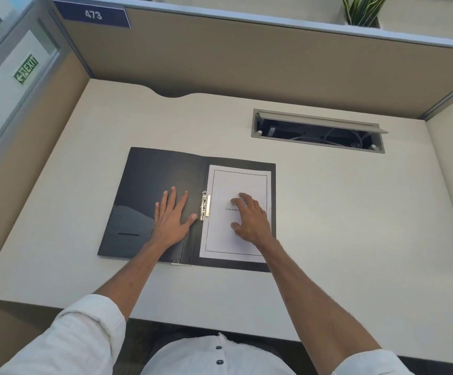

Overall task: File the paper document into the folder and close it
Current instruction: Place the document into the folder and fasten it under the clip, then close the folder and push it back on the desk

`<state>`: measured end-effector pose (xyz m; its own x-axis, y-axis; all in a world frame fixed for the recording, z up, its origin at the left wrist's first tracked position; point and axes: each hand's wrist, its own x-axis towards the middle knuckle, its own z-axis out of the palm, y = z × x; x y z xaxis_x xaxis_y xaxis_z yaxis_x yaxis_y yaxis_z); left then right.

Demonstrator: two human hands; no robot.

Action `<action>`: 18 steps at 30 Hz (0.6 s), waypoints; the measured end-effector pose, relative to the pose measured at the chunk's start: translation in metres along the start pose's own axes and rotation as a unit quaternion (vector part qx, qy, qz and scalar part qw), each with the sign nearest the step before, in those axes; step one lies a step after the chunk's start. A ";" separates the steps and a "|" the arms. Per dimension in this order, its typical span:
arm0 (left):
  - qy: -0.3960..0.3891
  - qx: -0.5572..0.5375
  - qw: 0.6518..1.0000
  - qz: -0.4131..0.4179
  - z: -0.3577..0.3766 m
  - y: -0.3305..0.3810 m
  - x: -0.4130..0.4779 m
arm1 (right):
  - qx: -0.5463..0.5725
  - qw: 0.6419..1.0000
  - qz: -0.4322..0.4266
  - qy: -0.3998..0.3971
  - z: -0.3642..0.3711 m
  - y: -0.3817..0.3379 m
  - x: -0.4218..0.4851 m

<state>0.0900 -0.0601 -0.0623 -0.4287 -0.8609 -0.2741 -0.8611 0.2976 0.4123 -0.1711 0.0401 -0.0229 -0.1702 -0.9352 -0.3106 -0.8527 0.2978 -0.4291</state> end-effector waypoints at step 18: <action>0.158 -0.139 0.944 -0.255 -0.080 -0.088 -0.031 | 0.041 0.991 -0.125 -0.016 0.054 -0.151 0.021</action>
<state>0.2007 -0.0925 -0.0208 0.1635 -0.9561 -0.2433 -0.8090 -0.2710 0.5215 -0.0189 -0.0140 -0.0099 0.0585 -0.9754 -0.2127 -0.8233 0.0733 -0.5629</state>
